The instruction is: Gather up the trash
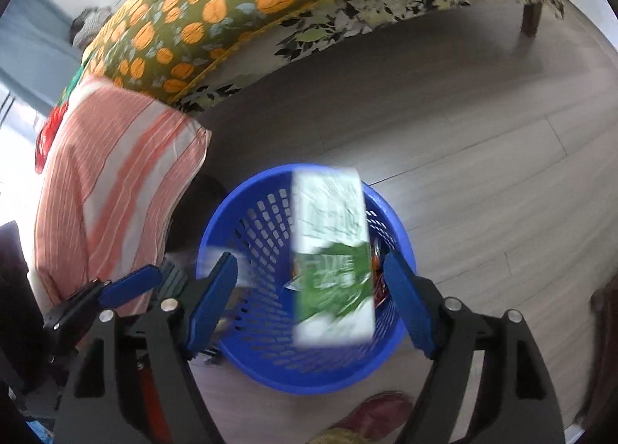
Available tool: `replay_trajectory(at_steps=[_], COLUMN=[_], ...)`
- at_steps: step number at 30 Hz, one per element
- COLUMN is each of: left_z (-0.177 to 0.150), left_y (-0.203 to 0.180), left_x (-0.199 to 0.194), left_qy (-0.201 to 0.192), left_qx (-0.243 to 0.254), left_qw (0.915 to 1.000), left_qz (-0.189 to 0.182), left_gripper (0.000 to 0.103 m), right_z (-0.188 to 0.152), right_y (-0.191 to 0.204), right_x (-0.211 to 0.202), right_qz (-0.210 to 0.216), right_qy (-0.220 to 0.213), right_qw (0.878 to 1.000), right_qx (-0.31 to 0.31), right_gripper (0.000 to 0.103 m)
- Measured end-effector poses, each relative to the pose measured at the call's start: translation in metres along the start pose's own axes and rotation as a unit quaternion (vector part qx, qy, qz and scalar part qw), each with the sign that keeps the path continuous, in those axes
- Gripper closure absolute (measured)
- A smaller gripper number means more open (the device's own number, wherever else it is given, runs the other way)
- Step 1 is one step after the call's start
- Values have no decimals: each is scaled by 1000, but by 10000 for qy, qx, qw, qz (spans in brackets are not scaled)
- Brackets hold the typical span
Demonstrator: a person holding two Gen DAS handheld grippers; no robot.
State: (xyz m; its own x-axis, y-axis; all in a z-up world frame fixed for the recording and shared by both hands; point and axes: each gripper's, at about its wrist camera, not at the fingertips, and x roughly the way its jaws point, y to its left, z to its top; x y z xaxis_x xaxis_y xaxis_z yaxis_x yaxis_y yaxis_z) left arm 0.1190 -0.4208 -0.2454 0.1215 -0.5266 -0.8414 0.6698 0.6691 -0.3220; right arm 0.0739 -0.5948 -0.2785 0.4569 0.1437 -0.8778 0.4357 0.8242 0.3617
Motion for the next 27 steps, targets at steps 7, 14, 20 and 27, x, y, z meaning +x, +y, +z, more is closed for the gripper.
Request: replay_trajectory(at_steps=[7,14,20,27], left_z=[0,-46,-94,-120], left_y=[-16,24,124,240], left_x=[-63,-168,-234,-275], left_qy=[-472,-984,-1176,-1156], left_qx=[259,364,-10,-810], left_qw=[9985,9943,9844,9629], left_qz=[-52,187,1307,2301], left_gripper=[16,9,8,7], right_z=[6,-7,-39,-82], right_y=[3,71,152,282], right_x=[-39,-93,-92,-68], right_qz=[-251,-653,-688,-101], right_qy=[-652,-1704,-1892,-1409], right_qw=[9974,9790,9554,9392], right_qx=[172,-911,-2161,-3129], right_gripper=[21,16,15,15])
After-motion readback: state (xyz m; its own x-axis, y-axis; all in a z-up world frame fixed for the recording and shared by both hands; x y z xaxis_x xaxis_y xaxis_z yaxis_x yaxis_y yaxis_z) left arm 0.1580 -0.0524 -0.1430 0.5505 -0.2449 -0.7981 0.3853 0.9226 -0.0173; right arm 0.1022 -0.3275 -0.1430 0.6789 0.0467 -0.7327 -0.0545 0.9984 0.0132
